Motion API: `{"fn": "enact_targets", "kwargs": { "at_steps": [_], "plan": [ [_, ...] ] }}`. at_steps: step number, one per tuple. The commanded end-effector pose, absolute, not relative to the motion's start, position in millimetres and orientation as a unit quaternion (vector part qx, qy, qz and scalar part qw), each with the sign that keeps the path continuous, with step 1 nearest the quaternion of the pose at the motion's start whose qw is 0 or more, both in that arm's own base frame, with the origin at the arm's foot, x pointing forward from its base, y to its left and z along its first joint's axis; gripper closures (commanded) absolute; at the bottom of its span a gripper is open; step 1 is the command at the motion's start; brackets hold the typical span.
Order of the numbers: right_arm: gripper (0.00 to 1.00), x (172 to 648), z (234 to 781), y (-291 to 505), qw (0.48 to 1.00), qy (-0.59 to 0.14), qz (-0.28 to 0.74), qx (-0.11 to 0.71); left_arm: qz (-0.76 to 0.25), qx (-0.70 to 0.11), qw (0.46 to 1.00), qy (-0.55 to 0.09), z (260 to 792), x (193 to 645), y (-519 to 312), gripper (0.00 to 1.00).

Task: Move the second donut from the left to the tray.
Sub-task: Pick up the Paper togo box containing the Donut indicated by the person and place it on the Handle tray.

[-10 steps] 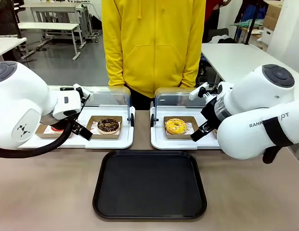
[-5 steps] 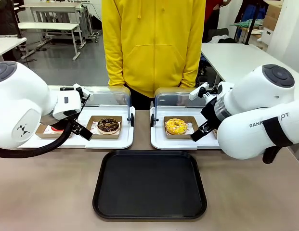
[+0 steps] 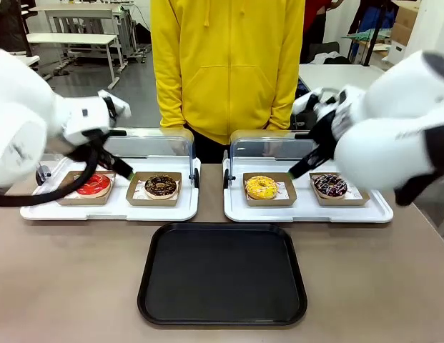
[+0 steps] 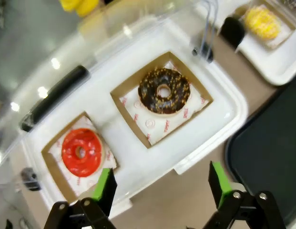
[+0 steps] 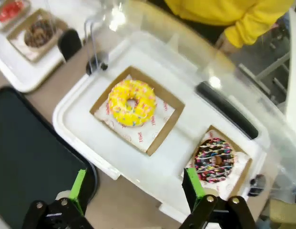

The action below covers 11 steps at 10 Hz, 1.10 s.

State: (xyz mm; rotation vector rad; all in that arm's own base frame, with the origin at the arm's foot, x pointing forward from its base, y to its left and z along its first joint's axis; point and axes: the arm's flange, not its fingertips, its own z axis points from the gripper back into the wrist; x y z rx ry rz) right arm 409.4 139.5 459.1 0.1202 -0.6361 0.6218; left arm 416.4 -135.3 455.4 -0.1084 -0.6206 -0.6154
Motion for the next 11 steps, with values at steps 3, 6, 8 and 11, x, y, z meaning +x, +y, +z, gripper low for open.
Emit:
{"fn": "enact_targets", "kwargs": {
  "at_steps": [3,6,8,11],
  "plan": [
    [0.00,375.2,521.9,10.5,0.864,-0.338,0.334,0.165,-0.415,-0.205,0.843,-0.274,525.3,430.3,-32.2,0.00],
    [0.00,362.3,527.9,-91.9,0.812,-0.378,0.379,0.235,-0.466,-0.275,0.771,-0.337,537.4,430.4,58.2,0.00],
    [0.00,354.9,517.7,-132.1,0.771,-0.414,0.399,0.275,-0.480,-0.304,0.729,-0.382,530.3,428.8,111.8,0.00],
    [0.00,341.3,507.2,-155.7,0.742,-0.455,0.396,0.292,-0.464,-0.325,0.702,-0.432,509.7,432.9,145.3,0.00]
  ]
}}
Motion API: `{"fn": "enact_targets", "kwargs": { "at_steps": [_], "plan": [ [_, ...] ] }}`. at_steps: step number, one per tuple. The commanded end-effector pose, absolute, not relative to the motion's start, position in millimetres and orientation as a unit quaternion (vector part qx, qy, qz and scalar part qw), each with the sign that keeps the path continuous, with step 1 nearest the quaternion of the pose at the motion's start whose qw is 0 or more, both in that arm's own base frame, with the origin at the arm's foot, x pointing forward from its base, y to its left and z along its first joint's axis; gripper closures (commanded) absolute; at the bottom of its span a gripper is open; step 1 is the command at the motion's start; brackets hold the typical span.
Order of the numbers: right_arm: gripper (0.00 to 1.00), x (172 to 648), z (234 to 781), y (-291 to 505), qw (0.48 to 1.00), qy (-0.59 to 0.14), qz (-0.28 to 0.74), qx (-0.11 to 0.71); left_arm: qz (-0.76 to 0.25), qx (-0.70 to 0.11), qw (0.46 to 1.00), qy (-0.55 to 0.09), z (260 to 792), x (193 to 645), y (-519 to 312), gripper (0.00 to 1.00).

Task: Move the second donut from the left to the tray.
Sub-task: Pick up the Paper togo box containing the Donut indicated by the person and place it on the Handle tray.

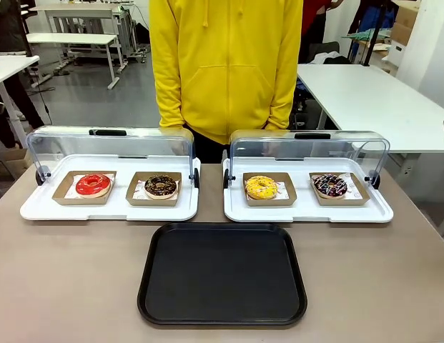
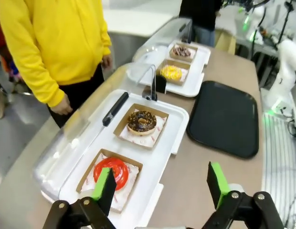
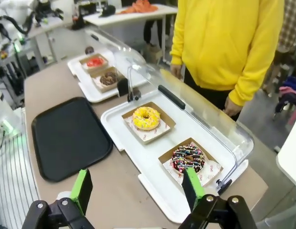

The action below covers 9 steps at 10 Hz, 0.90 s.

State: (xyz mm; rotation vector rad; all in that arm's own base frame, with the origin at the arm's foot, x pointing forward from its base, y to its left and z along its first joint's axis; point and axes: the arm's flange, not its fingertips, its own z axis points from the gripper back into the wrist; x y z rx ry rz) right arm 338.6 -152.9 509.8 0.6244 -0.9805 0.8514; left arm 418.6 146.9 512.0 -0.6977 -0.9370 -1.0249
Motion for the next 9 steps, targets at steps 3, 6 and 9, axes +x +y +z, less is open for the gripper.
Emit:
{"fn": "enact_targets", "kwargs": {
  "at_steps": [3,6,9],
  "plan": [
    [0.00,339.9,498.3,-161.2,0.727,-0.474,0.398,0.297,-0.483,-0.319,0.675,-0.458,503.3,427.0,136.6,0.00],
    [0.00,335.9,497.5,-160.7,0.729,-0.470,0.400,0.295,-0.477,-0.316,0.681,-0.457,502.0,424.3,129.4,0.00],
    [0.00,337.5,493.5,-161.1,0.731,-0.470,0.392,0.302,-0.478,-0.320,0.685,-0.448,503.7,429.9,134.2,0.00]
  ]
}}
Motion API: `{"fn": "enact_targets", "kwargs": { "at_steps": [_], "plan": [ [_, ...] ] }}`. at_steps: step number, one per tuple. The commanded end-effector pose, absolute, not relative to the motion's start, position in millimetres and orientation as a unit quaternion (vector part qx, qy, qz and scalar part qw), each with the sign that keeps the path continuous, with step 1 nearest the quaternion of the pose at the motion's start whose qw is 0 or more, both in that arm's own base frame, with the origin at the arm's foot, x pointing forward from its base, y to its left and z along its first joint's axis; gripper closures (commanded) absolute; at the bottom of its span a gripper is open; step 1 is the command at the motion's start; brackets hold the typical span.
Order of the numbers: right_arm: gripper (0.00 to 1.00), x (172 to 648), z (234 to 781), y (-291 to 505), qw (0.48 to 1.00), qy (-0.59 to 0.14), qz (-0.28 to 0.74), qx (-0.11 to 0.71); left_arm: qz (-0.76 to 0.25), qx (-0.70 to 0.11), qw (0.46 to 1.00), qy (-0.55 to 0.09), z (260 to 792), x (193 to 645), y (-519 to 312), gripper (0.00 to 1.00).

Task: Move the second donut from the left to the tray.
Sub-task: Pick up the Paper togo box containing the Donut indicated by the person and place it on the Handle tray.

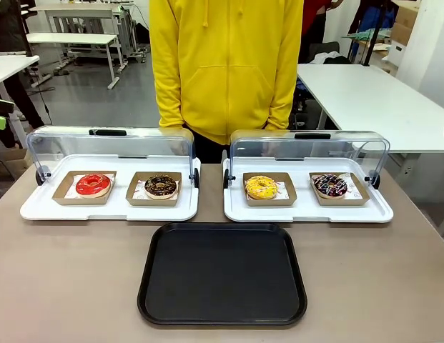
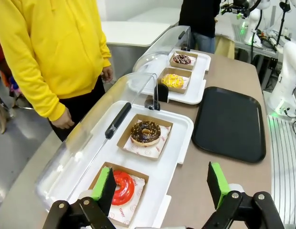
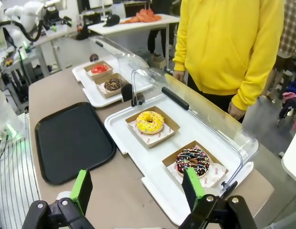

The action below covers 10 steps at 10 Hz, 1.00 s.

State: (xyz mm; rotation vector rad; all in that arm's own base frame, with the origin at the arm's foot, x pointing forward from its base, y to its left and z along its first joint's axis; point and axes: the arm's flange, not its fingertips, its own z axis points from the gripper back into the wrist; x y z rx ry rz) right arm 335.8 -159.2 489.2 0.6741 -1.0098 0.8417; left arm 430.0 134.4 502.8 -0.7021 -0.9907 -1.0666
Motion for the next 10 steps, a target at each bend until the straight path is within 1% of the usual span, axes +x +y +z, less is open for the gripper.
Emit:
{"fn": "enact_targets", "kwargs": {
  "at_steps": [1,10],
  "plan": [
    [0.00,337.5,493.5,-161.1,0.731,-0.470,0.392,0.302,-0.478,-0.320,0.685,-0.448,503.7,429.9,134.2,0.00],
    [0.00,337.5,493.5,-161.1,0.731,-0.470,0.392,0.302,-0.478,-0.320,0.685,-0.448,503.7,429.9,134.2,0.00]
  ]
}}
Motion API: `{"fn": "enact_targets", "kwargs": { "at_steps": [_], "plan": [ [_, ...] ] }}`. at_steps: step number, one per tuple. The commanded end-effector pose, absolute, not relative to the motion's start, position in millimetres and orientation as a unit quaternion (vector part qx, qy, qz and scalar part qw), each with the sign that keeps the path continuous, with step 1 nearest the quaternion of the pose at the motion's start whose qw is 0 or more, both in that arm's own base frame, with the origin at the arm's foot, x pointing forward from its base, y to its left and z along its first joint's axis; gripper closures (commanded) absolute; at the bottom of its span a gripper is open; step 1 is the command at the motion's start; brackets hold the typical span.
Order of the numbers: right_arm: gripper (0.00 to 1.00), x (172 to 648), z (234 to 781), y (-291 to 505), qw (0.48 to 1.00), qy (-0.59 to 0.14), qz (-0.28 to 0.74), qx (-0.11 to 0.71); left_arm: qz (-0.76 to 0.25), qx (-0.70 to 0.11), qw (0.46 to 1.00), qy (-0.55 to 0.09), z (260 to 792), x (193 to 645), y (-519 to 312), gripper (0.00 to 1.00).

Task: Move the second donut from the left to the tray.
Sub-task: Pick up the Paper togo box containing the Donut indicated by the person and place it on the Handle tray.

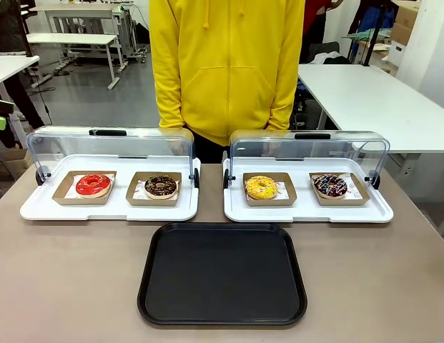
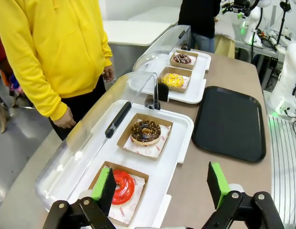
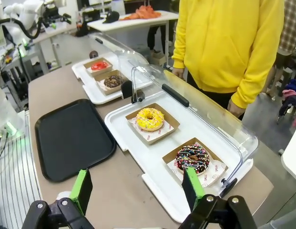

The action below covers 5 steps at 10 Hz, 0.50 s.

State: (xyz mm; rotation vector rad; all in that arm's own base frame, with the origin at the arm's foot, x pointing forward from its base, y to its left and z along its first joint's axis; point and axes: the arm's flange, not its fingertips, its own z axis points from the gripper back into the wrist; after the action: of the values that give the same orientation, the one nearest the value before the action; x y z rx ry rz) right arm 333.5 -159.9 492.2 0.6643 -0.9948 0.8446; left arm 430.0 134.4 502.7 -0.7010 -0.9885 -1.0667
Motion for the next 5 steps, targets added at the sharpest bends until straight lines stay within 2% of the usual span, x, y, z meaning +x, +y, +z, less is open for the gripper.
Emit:
{"fn": "enact_targets", "kwargs": {
  "at_steps": [1,5],
  "plan": [
    [0.00,337.5,493.5,-161.1,0.731,-0.470,0.392,0.302,-0.478,-0.320,0.685,-0.448,503.7,429.9,134.2,0.00],
    [0.00,337.5,493.5,-161.1,0.731,-0.470,0.392,0.302,-0.478,-0.320,0.685,-0.448,503.7,429.9,134.2,0.00]
  ]
}}
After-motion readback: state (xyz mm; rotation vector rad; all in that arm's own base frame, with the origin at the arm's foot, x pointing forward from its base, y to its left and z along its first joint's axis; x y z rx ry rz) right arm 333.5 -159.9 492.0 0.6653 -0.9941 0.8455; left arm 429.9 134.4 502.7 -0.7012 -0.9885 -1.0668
